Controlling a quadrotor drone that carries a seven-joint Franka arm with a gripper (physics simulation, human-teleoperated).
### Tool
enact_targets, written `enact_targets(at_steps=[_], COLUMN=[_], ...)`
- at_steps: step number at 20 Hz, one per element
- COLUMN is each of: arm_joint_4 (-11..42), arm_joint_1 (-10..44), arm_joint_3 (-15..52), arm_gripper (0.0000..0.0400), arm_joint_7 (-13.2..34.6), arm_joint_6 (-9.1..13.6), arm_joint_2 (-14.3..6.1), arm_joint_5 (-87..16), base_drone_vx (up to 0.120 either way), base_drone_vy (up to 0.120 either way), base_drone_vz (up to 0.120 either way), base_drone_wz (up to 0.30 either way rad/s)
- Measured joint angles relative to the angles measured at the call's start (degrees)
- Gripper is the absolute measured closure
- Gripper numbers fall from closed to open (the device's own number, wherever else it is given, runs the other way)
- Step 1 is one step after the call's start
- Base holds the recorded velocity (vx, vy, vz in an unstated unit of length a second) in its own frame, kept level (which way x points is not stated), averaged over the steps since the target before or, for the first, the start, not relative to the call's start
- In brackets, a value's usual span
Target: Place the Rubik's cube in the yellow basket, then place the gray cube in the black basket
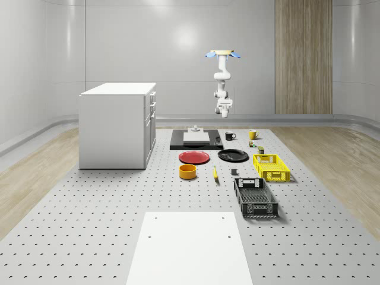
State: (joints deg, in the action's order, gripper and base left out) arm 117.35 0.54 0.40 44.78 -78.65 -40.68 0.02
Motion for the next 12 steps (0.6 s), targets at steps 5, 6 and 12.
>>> enact_targets(at_steps=[5, 6, 12], arm_joint_4=[0.1, 0.2, 0.4], arm_joint_1=[0.1, 0.1, 0.3], arm_joint_3=[0.2, 0.2, 0.8], arm_gripper=[0.0, 0.0, 0.0], arm_joint_7=[0.0, 0.0, 0.1], arm_joint_6=[-0.2, -0.3, -0.5], arm_joint_2=[-0.1, -0.2, -0.4], arm_joint_5=[-0.2, -0.3, -1.2], base_drone_vx=[0.0, 0.0, 0.0], base_drone_vy=[0.016, 0.12, 0.12], base_drone_vz=[0.0, 0.0, 0.0], base_drone_wz=[0.0, 0.0, 0.0])
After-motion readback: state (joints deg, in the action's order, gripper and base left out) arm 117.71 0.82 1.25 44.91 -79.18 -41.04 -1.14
